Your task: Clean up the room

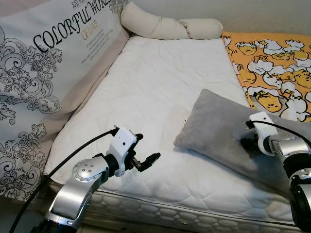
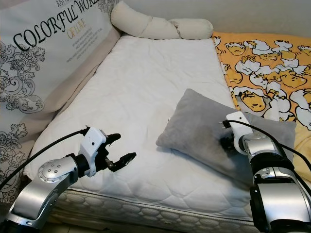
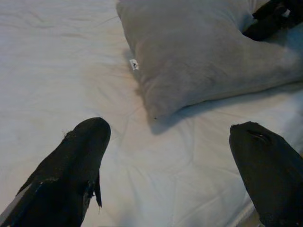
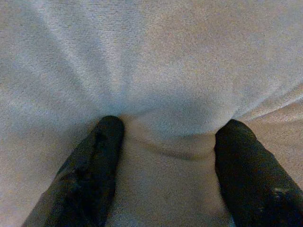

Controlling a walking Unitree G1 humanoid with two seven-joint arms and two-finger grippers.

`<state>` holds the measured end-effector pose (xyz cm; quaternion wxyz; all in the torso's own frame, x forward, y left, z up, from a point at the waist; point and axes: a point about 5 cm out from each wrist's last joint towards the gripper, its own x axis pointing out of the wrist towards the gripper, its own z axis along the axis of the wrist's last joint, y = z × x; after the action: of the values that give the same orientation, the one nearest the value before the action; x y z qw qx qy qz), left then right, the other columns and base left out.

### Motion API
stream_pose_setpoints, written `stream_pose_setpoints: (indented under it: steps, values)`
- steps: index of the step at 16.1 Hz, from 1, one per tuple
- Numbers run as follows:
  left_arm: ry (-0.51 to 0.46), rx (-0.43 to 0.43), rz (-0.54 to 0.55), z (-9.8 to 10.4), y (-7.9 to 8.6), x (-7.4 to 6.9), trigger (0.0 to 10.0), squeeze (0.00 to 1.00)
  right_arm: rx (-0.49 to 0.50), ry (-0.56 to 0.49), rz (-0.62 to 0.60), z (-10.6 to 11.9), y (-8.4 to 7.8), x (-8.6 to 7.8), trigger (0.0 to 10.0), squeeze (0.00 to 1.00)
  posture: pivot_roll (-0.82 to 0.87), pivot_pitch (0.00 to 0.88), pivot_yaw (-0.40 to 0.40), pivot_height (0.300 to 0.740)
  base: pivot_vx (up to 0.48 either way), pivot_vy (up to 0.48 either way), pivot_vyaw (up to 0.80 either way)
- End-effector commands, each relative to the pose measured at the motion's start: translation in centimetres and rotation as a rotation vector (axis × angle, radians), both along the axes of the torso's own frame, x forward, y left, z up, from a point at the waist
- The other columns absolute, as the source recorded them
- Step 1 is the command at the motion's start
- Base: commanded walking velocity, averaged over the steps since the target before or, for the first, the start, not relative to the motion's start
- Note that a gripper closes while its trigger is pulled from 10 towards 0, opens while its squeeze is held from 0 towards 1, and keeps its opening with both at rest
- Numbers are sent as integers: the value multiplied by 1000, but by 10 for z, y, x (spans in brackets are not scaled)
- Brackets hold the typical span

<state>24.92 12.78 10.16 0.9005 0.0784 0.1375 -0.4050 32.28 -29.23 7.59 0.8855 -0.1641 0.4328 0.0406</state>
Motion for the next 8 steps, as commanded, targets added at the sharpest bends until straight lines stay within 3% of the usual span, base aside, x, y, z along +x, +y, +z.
stream_pose_setpoints:
  steps: [1,8]
  values:
    - [6,1,-20,3,-1,-1,10000,0,27,115,15,-23,5,-15,0,0,6,0,49,740,0,0,0]
    - [0,14,-29,3,-1,-2,10000,0,60,119,98,-26,12,-15,0,0,10,0,43,740,0,0,0]
